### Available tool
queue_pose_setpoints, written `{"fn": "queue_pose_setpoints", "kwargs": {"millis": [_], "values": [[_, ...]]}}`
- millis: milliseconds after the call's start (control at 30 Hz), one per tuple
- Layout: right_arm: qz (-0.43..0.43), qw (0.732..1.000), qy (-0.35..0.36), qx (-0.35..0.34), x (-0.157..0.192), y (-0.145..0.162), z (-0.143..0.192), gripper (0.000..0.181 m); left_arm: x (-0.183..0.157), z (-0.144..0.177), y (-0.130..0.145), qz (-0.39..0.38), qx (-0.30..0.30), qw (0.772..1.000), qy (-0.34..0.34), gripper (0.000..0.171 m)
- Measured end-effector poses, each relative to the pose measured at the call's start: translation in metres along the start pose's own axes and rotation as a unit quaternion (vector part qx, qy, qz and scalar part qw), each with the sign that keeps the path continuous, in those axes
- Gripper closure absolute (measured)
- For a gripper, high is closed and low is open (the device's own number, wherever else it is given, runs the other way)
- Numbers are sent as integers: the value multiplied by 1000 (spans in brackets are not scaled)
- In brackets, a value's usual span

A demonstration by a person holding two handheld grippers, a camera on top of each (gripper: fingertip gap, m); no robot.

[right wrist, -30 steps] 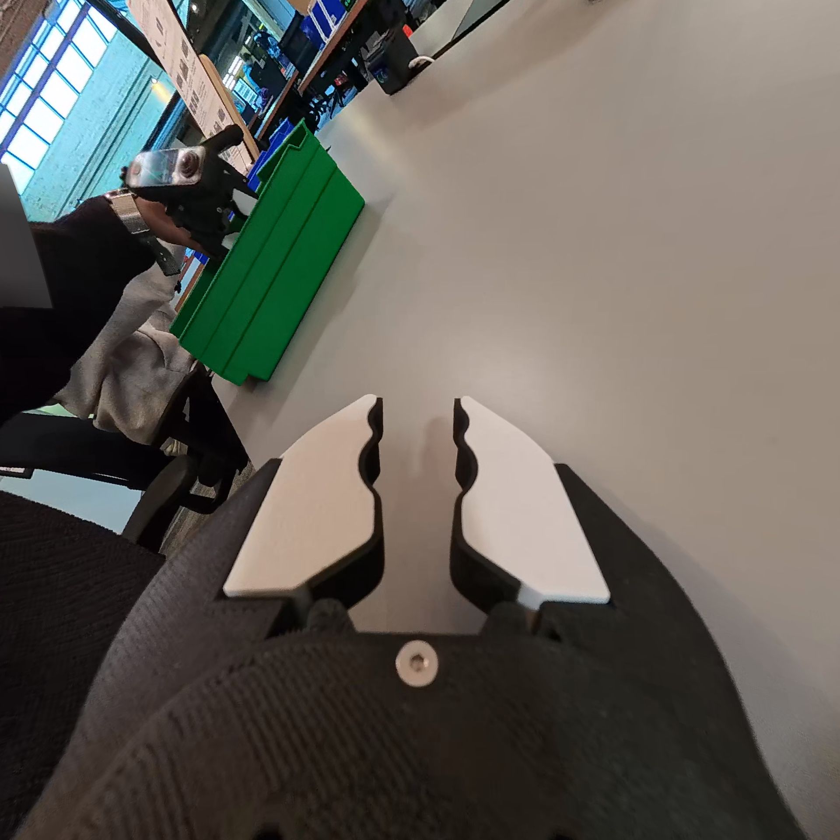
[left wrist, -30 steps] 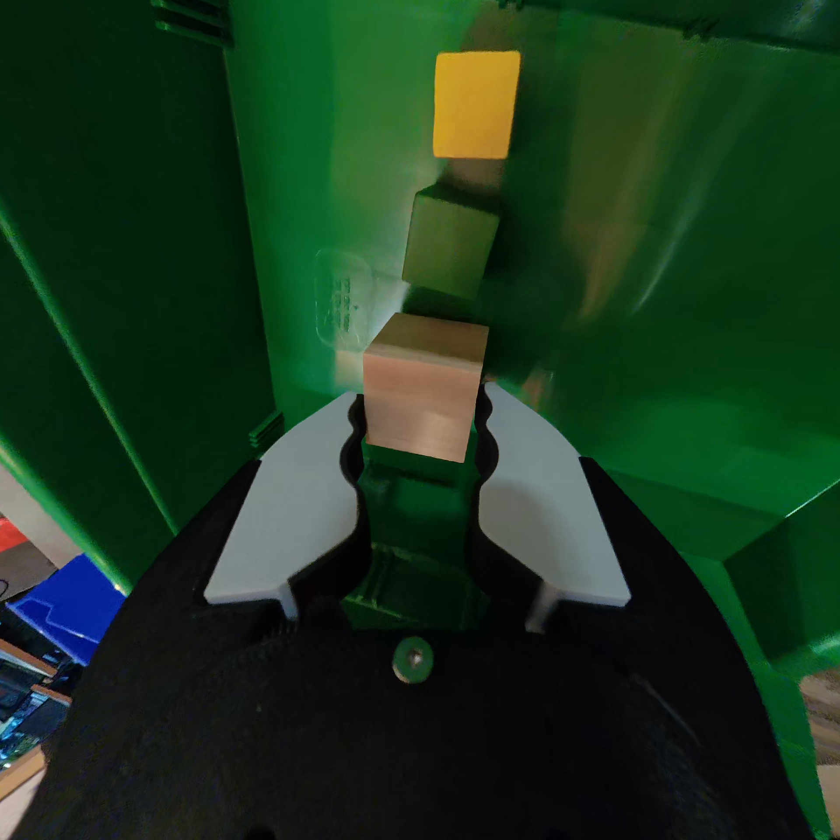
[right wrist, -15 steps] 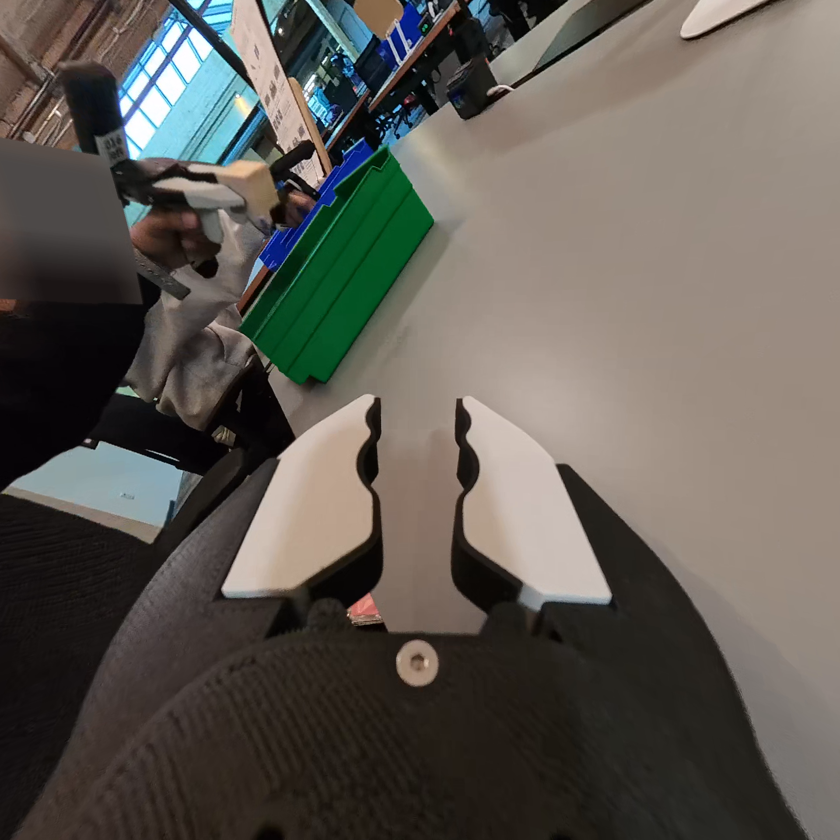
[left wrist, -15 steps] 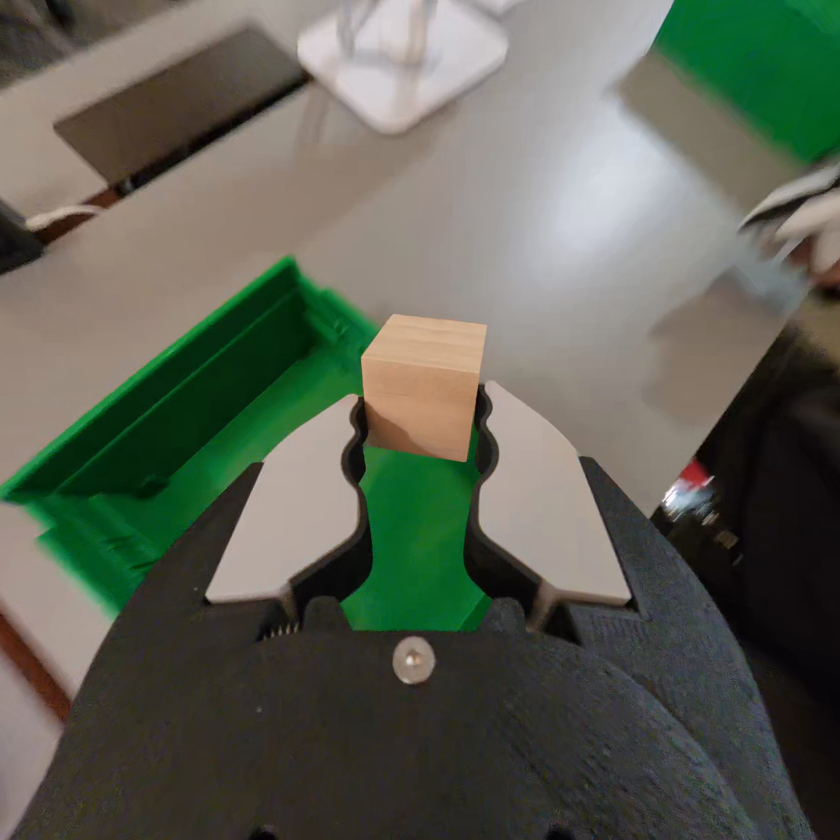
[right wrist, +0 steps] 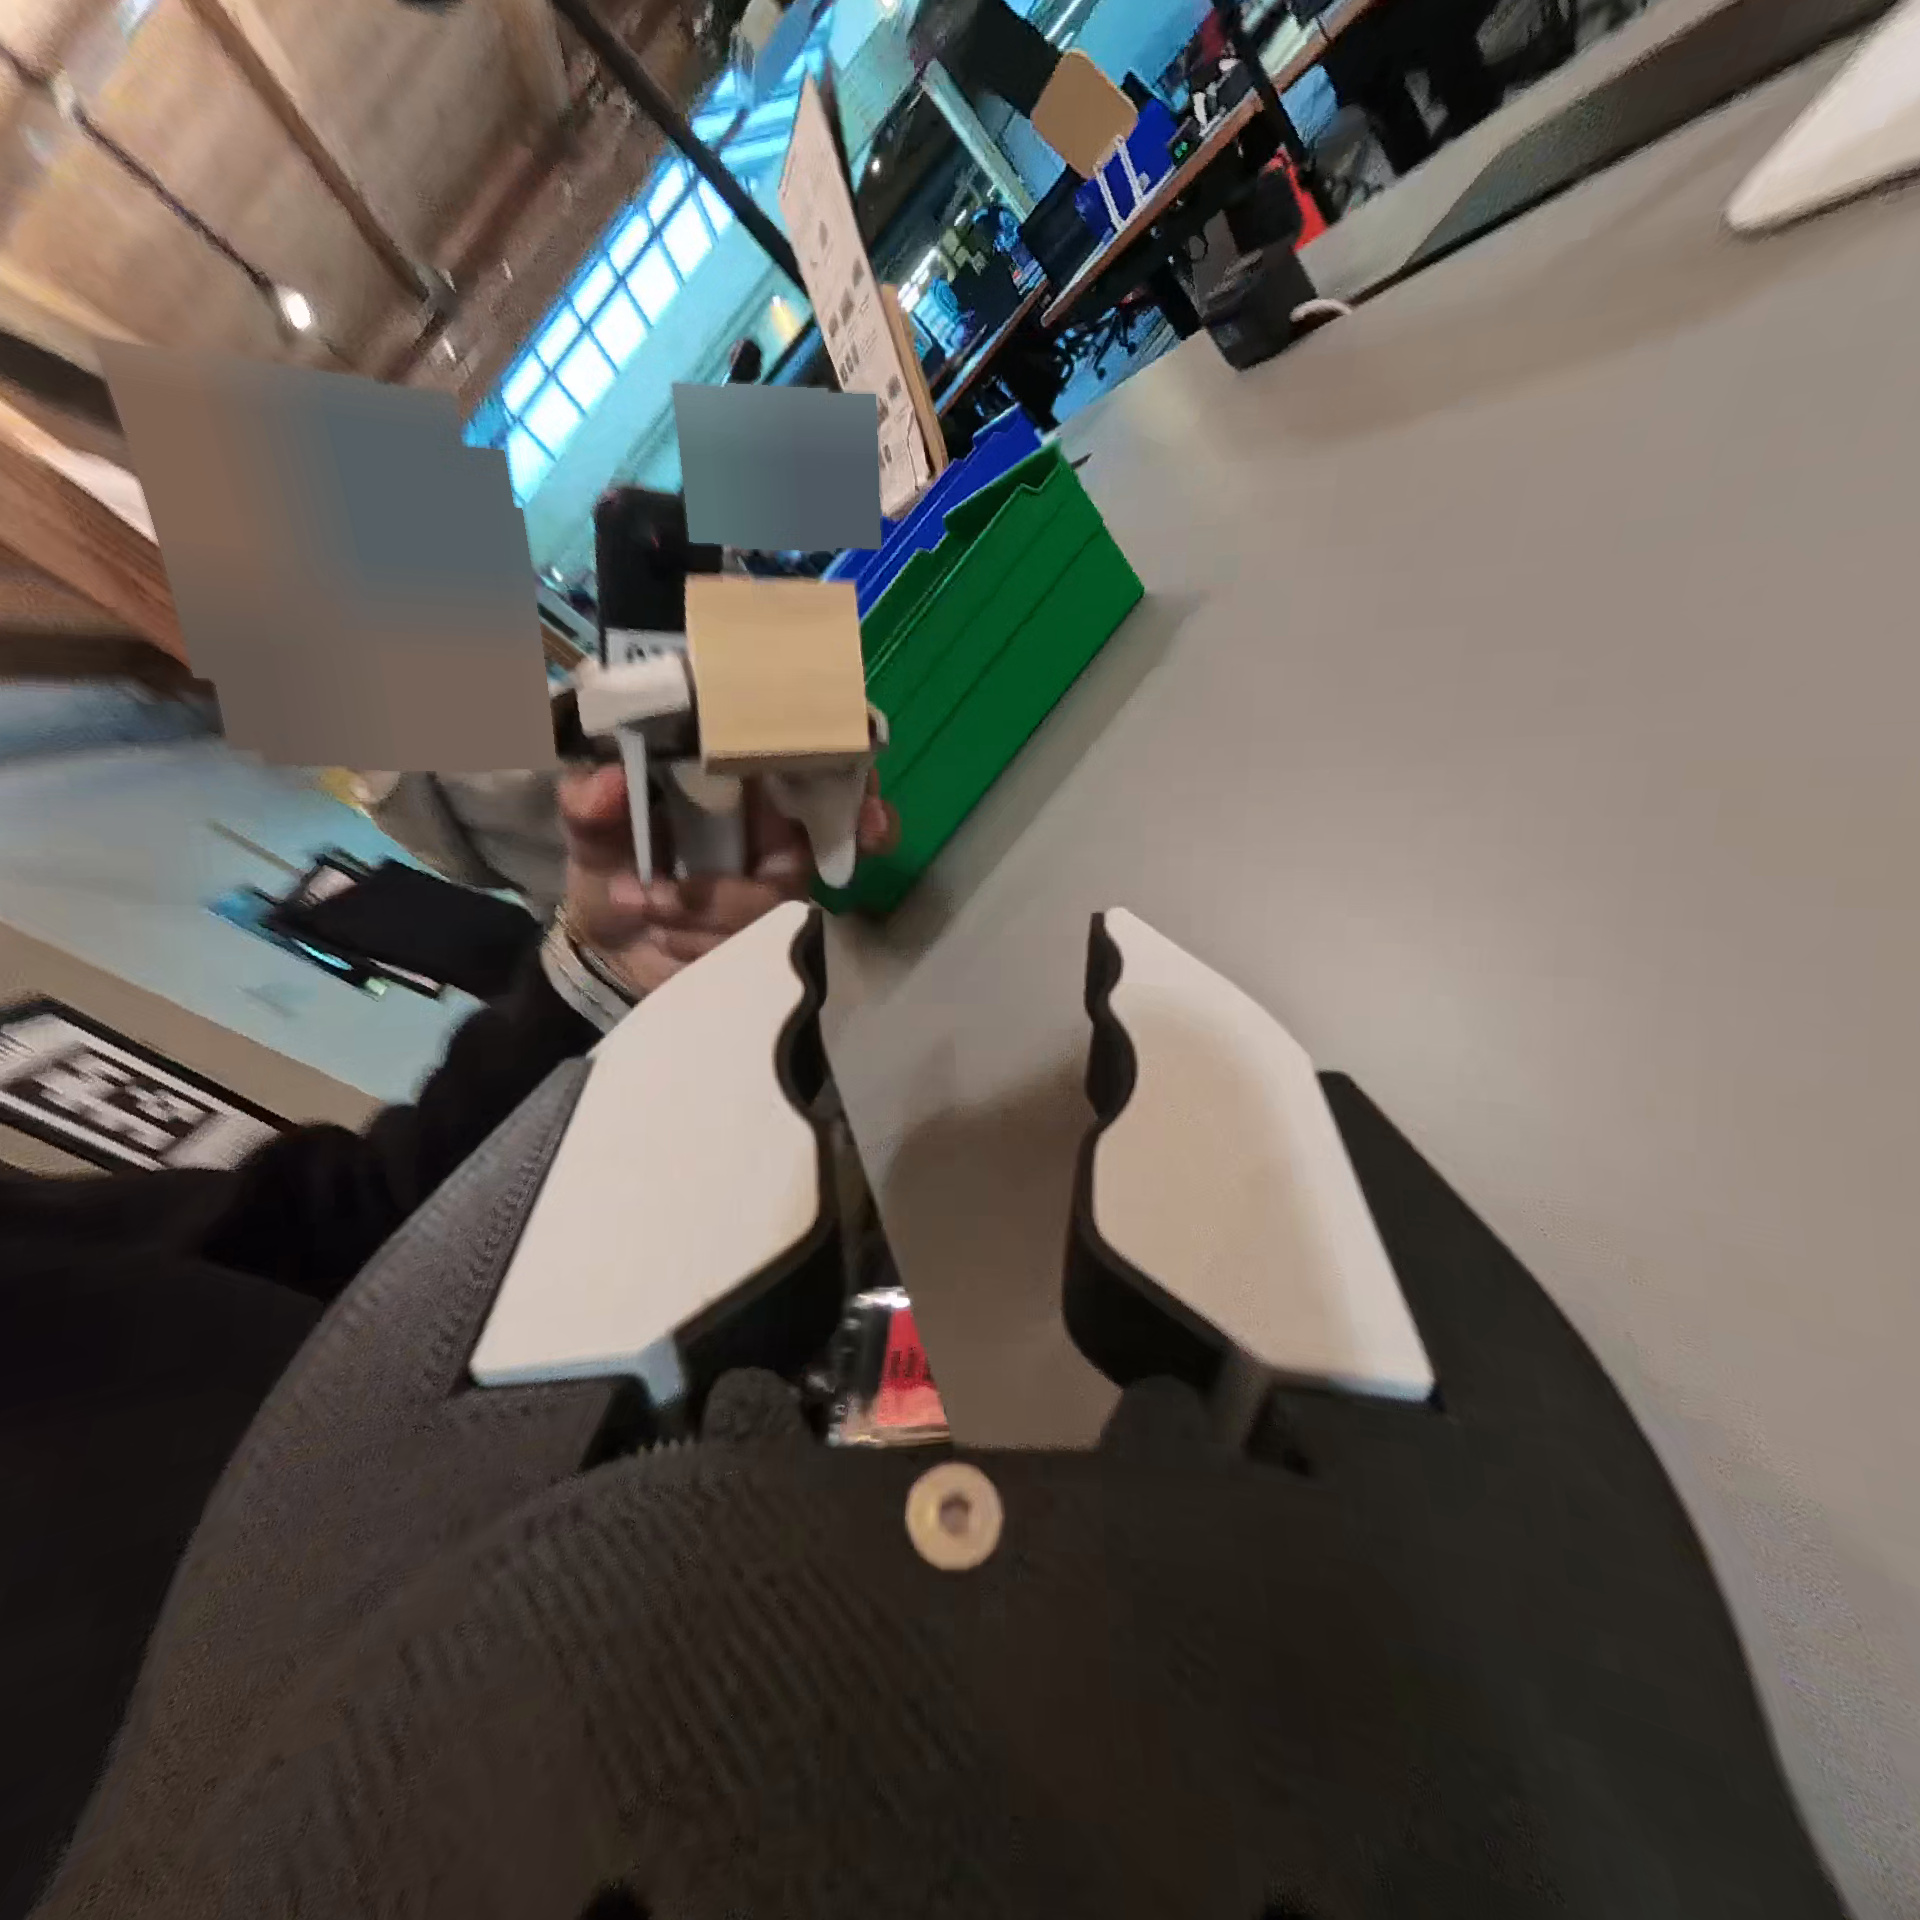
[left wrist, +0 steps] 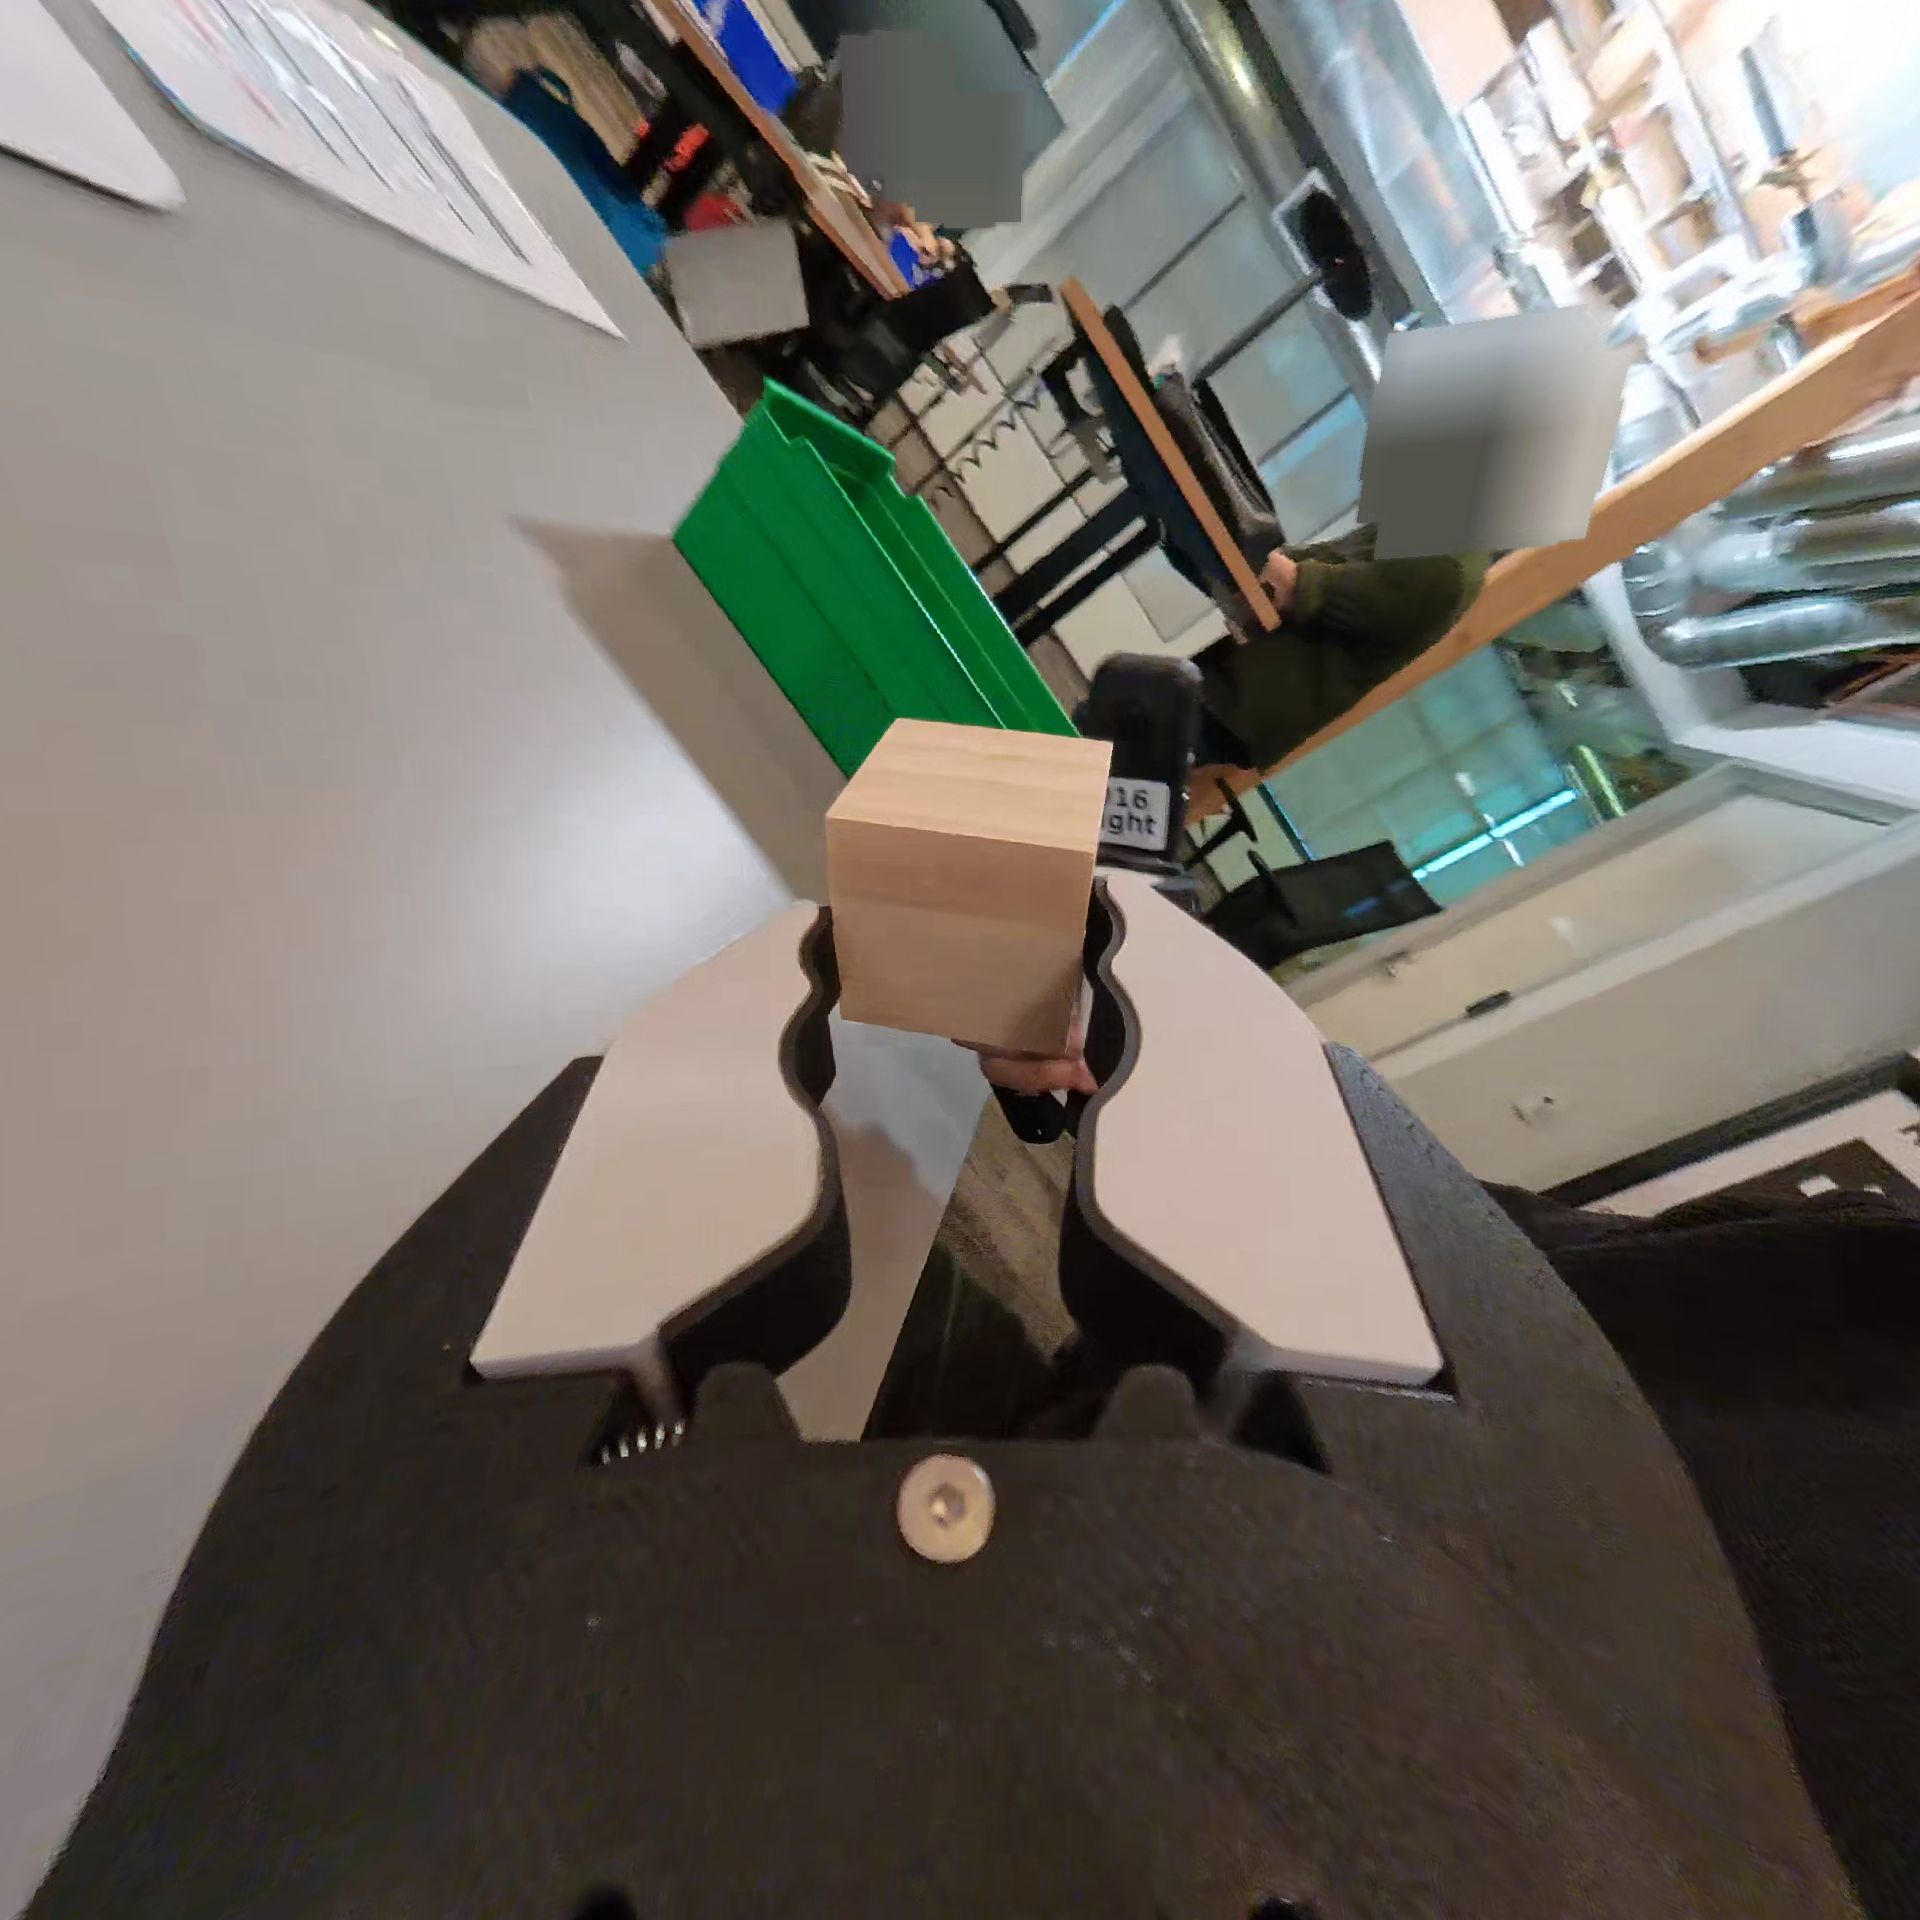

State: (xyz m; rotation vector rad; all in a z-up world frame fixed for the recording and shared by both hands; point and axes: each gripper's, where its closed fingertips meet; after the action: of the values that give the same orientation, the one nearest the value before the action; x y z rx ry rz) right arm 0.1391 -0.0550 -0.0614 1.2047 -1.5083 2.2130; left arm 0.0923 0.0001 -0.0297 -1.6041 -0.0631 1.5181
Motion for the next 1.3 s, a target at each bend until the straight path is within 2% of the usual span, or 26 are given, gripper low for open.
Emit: {"fn": "queue_pose_setpoints", "kwargs": {"millis": [67, 133, 167, 300, 400, 567, 900, 1300], "values": [[-40, 999, 2, -3, -13, 0, 5, 132, 6, -18, 13, -3, 36, 999, 15, 124], [-44, 999, 19, 9, -22, 5, 6, 131, 18, -27, 29, -8, 85, 996, 3, 124], [-40, 999, 23, 15, -24, 7, 5, 131, 22, -27, 31, -11, 81, 997, -2, 124], [-33, 998, 21, 39, -22, 17, -10, 129, 14, -27, 36, 41, 54, 996, 64, 124], [-32, 998, 1, 48, -14, 22, -18, 126, 20, -28, 44, 50, 70, 994, 62, 124], [-41, 999, -14, 24, -3, 20, -13, 125, 19, -27, 55, 53, 91, 992, 63, 124], [-58, 996, -48, 48, 3, 27, -15, 122, 18, -38, 67, 63, 123, 987, 79, 124], [-79, 995, -44, 41, -1, 27, -15, 128, 11, -52, 80, 65, 141, 984, 90, 124]]}}
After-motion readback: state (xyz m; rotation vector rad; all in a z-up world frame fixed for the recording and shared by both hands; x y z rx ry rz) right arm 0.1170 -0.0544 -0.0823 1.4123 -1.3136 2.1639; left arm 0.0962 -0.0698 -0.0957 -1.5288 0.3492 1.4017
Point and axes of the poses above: each gripper's, where its closed fingertips meet, z back along the fingers, y out of its underside, x = y × z across the jaws, and after that the axes turned 8 degrees about x, right-handed
